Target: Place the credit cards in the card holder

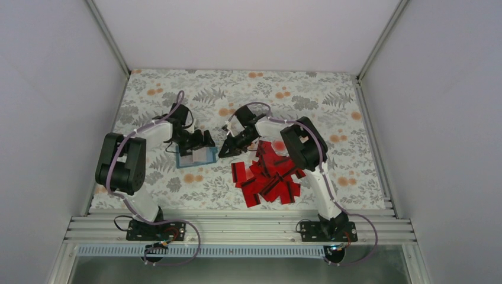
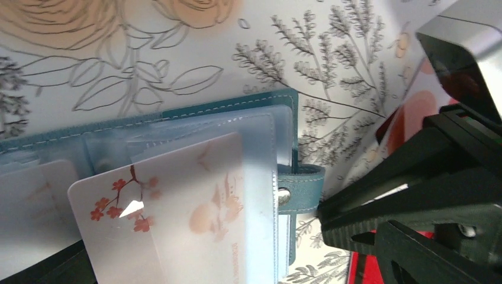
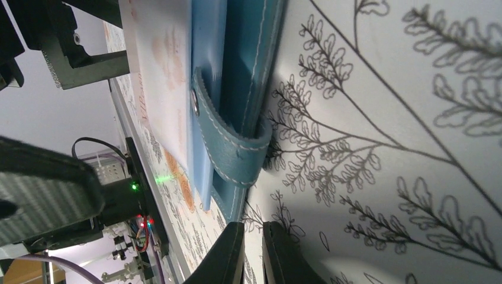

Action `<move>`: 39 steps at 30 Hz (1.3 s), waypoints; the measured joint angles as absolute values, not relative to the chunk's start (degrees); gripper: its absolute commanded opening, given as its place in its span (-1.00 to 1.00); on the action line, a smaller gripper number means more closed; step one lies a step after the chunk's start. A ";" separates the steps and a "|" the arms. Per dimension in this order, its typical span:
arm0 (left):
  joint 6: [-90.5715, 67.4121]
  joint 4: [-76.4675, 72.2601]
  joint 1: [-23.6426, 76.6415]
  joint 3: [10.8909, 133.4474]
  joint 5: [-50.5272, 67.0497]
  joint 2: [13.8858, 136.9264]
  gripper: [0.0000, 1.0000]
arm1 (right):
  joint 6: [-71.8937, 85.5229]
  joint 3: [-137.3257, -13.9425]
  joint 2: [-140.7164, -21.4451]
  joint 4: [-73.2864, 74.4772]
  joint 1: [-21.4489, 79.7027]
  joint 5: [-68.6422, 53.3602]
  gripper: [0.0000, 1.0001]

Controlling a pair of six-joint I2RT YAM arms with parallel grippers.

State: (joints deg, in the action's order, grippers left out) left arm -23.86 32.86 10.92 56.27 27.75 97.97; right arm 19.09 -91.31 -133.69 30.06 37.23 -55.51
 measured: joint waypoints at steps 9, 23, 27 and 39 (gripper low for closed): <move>-28.08 38.46 13.61 58.74 18.26 98.32 1.00 | 22.50 -91.31 -134.08 26.11 38.13 -55.94 -0.81; -36.82 43.66 18.33 63.33 8.05 102.21 0.58 | 28.75 -90.32 -135.15 17.67 40.82 -57.23 -0.84; -38.33 44.49 18.90 63.90 6.63 102.80 0.39 | 29.91 -89.69 -135.15 16.34 40.82 -57.28 -0.85; -38.85 46.87 20.36 65.89 3.88 104.57 0.27 | 30.79 -88.95 -135.15 14.76 40.77 -57.65 -0.86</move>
